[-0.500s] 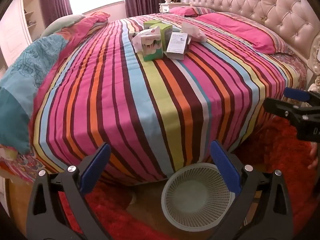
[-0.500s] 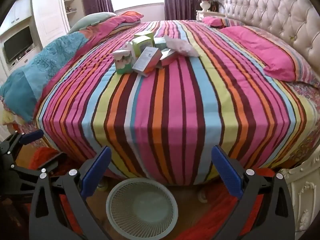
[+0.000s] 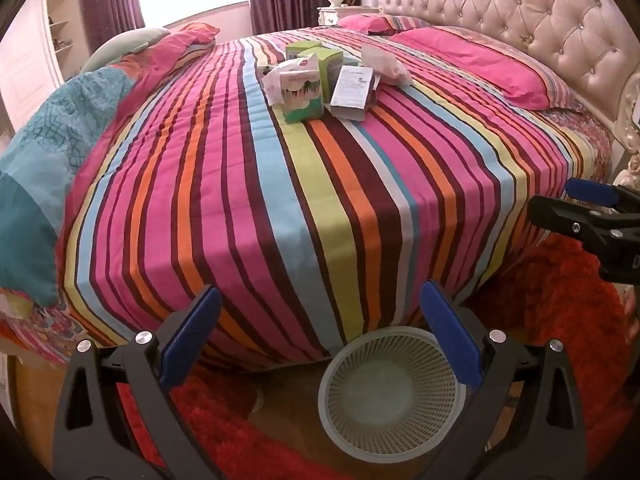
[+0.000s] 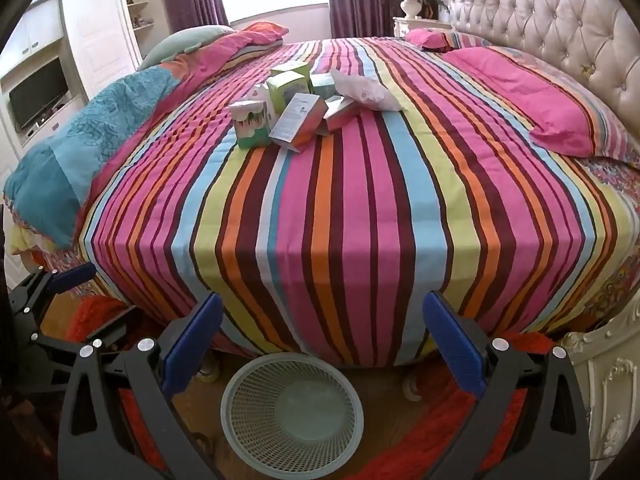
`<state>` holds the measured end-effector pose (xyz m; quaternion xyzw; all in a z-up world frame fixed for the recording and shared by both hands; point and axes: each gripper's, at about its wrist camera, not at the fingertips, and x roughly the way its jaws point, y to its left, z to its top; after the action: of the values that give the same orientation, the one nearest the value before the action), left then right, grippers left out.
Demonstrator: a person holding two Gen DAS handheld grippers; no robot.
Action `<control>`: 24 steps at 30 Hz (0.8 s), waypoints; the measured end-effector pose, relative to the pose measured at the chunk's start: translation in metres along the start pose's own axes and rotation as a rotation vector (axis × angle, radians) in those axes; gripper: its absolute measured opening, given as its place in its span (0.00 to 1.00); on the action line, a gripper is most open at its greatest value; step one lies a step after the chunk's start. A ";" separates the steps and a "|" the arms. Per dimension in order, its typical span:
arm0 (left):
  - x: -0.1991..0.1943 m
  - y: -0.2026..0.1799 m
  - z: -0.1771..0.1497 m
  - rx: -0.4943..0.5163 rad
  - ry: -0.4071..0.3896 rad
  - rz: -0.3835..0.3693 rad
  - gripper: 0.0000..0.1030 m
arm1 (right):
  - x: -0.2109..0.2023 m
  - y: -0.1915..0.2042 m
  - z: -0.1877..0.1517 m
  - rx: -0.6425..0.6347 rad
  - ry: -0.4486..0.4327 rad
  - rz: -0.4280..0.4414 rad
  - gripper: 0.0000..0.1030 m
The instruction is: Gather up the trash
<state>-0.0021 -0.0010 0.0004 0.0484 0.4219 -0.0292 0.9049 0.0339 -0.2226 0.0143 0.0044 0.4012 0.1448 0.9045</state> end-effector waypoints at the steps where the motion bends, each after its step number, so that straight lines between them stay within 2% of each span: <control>1: 0.000 0.000 0.000 -0.004 -0.001 0.000 0.94 | -0.001 0.001 0.000 -0.002 -0.005 -0.002 0.93; 24: 0.000 -0.002 0.001 0.002 -0.004 -0.015 0.94 | -0.001 0.003 -0.001 -0.023 -0.002 -0.017 0.93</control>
<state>-0.0021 -0.0027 0.0009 0.0459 0.4206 -0.0366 0.9054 0.0324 -0.2202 0.0147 -0.0093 0.3984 0.1417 0.9061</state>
